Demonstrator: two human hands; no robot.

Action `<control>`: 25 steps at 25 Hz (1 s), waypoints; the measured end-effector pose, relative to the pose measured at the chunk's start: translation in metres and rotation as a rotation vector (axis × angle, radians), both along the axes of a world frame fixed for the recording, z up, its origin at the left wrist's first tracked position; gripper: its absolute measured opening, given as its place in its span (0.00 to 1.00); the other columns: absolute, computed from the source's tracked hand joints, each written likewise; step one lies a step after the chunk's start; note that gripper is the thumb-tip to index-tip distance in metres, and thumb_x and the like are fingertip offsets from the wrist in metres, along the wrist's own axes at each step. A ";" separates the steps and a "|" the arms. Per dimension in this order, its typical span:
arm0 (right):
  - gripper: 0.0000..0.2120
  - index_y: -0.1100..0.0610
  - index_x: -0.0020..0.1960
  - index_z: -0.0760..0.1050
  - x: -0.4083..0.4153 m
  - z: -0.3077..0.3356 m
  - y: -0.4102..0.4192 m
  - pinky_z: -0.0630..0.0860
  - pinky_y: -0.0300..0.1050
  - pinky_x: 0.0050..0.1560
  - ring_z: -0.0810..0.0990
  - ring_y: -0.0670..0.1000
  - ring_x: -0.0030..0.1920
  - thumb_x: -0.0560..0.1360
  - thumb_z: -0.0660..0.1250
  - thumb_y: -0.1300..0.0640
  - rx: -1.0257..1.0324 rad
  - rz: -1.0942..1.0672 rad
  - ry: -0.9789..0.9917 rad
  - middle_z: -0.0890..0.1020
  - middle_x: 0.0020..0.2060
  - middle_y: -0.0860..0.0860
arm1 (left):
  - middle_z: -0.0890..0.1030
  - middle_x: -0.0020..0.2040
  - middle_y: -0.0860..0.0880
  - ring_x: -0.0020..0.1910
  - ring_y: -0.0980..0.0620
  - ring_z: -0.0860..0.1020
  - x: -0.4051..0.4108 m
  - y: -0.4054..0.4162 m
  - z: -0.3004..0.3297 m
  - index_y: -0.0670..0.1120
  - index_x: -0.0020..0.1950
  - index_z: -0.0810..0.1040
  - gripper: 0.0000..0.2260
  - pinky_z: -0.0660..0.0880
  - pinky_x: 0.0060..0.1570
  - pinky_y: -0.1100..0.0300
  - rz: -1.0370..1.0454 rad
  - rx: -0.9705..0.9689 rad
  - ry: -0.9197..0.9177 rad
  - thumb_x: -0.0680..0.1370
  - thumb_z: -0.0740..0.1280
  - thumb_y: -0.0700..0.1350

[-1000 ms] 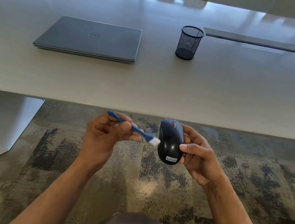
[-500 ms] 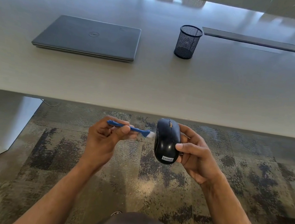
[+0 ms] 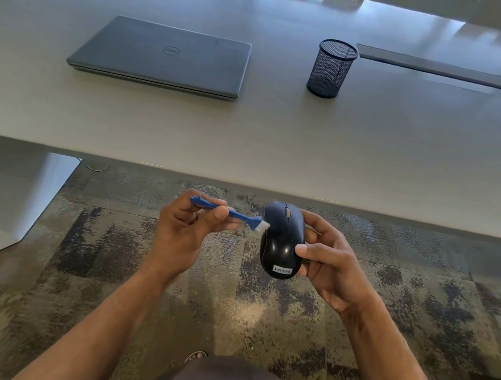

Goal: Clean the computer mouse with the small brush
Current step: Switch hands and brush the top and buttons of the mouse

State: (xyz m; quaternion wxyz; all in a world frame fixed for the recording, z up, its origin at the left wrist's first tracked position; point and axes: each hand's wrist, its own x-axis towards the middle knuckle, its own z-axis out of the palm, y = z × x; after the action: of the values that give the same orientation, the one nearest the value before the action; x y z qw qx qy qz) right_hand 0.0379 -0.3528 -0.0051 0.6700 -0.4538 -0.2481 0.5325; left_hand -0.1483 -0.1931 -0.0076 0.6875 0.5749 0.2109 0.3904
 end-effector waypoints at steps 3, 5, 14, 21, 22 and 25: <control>0.30 0.63 0.69 0.71 -0.001 0.000 0.000 0.80 0.41 0.31 0.84 0.52 0.41 0.67 0.67 0.70 0.004 0.018 0.004 0.84 0.51 0.57 | 0.87 0.43 0.46 0.43 0.46 0.87 0.004 -0.001 0.000 0.44 0.48 0.81 0.04 0.82 0.48 0.57 0.076 -0.022 0.051 0.74 0.70 0.41; 0.30 0.64 0.70 0.70 -0.001 0.000 -0.001 0.79 0.40 0.30 0.84 0.51 0.39 0.68 0.66 0.70 0.009 0.019 0.010 0.84 0.50 0.56 | 0.87 0.44 0.46 0.43 0.45 0.87 0.000 0.001 0.001 0.45 0.48 0.81 0.05 0.83 0.49 0.56 0.114 -0.013 0.056 0.74 0.71 0.43; 0.30 0.63 0.69 0.70 0.002 -0.003 0.001 0.80 0.40 0.30 0.84 0.51 0.39 0.67 0.67 0.70 0.002 0.025 -0.003 0.84 0.51 0.56 | 0.87 0.43 0.48 0.42 0.44 0.87 -0.008 0.003 0.015 0.53 0.47 0.84 0.07 0.83 0.44 0.54 -0.066 0.200 -0.043 0.75 0.71 0.40; 0.28 0.62 0.68 0.73 -0.004 -0.008 0.002 0.78 0.39 0.29 0.83 0.50 0.36 0.68 0.69 0.70 -0.008 0.031 0.000 0.84 0.48 0.56 | 0.87 0.44 0.51 0.43 0.49 0.87 0.005 0.014 0.009 0.56 0.46 0.83 0.09 0.82 0.45 0.60 0.061 0.155 0.083 0.75 0.71 0.41; 0.28 0.61 0.68 0.73 -0.004 -0.008 0.002 0.78 0.39 0.29 0.83 0.50 0.36 0.68 0.68 0.71 -0.010 0.026 -0.002 0.84 0.48 0.56 | 0.87 0.44 0.50 0.43 0.49 0.87 0.004 0.015 0.010 0.56 0.46 0.83 0.08 0.82 0.45 0.60 0.066 0.154 0.078 0.76 0.70 0.41; 0.29 0.62 0.68 0.72 -0.003 -0.008 0.000 0.79 0.40 0.29 0.84 0.51 0.37 0.68 0.68 0.71 -0.009 0.008 -0.001 0.84 0.48 0.56 | 0.87 0.43 0.51 0.42 0.48 0.87 -0.004 0.014 0.015 0.55 0.47 0.83 0.08 0.83 0.45 0.58 0.047 0.179 0.031 0.76 0.72 0.42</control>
State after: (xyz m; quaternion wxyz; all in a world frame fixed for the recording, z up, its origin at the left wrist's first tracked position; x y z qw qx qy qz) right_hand 0.0347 -0.3523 -0.0131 0.6656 -0.4560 -0.2477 0.5363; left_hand -0.1522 -0.1790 0.0070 0.6206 0.6350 0.1991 0.4146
